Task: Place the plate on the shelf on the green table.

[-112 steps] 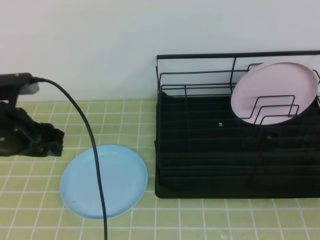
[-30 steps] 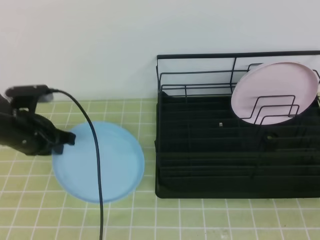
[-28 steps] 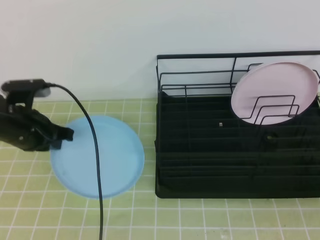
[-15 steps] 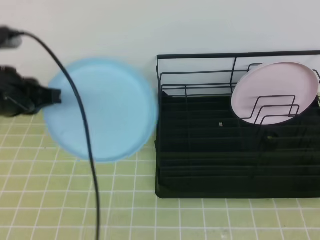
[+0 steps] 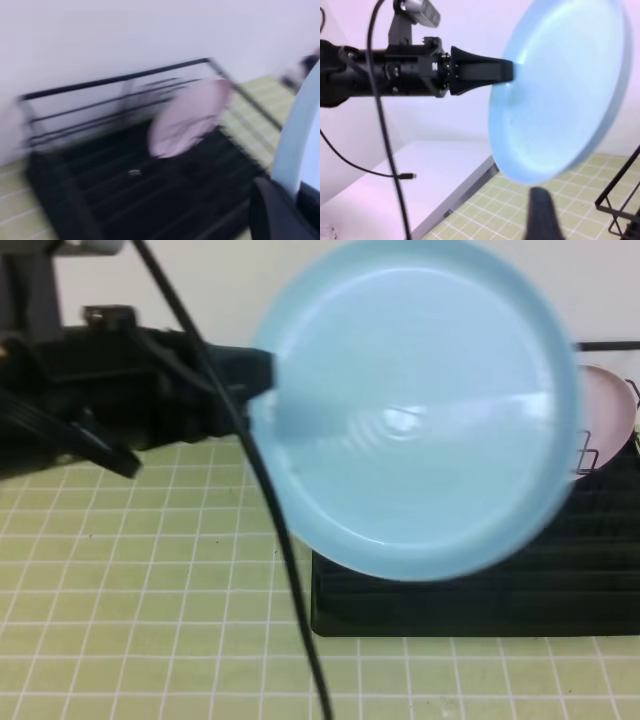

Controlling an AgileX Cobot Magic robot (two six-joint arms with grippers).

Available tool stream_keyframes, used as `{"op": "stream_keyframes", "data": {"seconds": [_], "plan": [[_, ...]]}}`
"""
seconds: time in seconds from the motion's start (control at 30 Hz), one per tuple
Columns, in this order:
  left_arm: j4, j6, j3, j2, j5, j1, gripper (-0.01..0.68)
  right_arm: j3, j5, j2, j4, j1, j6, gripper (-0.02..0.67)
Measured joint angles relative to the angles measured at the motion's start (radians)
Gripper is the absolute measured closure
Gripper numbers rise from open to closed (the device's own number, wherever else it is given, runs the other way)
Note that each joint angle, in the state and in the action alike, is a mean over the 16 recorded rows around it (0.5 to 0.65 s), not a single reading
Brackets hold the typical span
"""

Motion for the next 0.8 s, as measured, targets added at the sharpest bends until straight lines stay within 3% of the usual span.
{"op": "stream_keyframes", "data": {"seconds": [0.17,0.4,0.6,0.8], "plan": [[-0.068,0.043,0.001,-0.001,-0.058,-0.127,0.668,-0.012,-0.017,0.0,0.033,0.0,0.001,0.175],[-0.106,0.08,0.001,0.001,-0.134,-0.272,0.668,-0.014,-0.061,0.004,0.081,0.0,0.001,0.186],[-0.109,0.129,0.001,0.001,-0.165,-0.345,0.668,-0.014,-0.078,0.009,0.105,0.0,-0.003,0.282],[-0.128,0.213,0.001,0.001,-0.169,-0.378,0.658,-0.014,-0.089,0.011,0.108,0.0,-0.025,0.451]]}}
